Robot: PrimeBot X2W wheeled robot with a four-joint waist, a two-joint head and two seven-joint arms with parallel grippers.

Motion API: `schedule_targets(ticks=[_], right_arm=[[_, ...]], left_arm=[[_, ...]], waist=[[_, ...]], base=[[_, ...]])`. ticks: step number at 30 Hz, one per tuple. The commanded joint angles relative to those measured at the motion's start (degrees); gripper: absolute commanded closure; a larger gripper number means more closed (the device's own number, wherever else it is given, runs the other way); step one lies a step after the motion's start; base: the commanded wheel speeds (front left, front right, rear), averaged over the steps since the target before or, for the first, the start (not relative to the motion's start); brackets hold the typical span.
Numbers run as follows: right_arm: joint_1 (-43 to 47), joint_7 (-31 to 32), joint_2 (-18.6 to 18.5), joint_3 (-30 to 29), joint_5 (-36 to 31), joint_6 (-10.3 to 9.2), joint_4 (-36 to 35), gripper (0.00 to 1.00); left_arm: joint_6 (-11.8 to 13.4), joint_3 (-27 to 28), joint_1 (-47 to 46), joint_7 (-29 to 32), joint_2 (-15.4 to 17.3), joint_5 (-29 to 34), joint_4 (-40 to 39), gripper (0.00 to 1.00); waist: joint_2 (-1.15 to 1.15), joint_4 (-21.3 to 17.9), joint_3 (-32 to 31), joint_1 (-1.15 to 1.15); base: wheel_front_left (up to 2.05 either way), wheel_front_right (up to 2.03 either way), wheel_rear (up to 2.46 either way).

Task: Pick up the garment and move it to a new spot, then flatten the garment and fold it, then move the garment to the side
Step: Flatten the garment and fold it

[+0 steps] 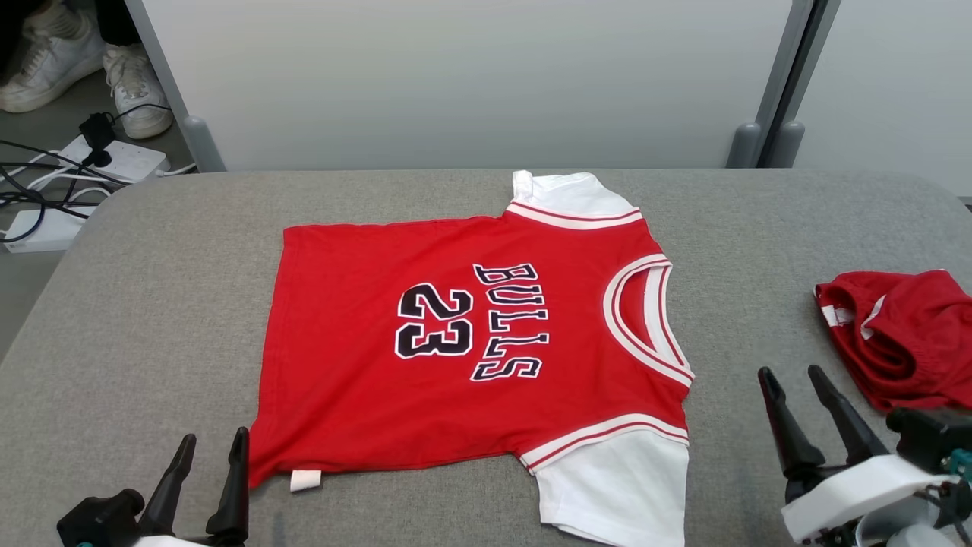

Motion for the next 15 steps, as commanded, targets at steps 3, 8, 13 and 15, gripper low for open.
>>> schedule_targets(ticks=[3,8,13,15], right_arm=[[1.9,-0.8,1.0,-1.7,-4.7,0.26,-2.5,0.0],[4.7,-0.8,4.4,-5.1,-9.0,0.26,-4.4,0.0],[7.1,-0.8,7.2,-7.3,-12.7,0.26,-5.4,0.0],[7.7,-0.8,8.0,-7.9,-14.0,0.26,-5.7,0.0]], left_arm=[[-0.3,4.3,-0.5,-0.3,-1.2,2.8,-2.5,0.0],[-0.4,6.3,0.4,-0.3,-3.4,5.5,-3.3,0.0],[-0.4,7.6,0.6,-0.3,-5.0,7.8,-2.7,0.0],[-0.4,7.7,0.5,-0.3,-5.3,8.5,-2.3,0.0]], waist=[[-0.01,0.1,0.1,0.0],[-0.01,0.0,0.3,0.0],[-0.01,-0.2,0.4,0.0],[-0.01,-0.3,0.4,0.0]], base=[[0.0,0.0,0.0],[0.0,0.0,0.0],[0.0,0.0,0.0],[0.0,0.0,0.0]])
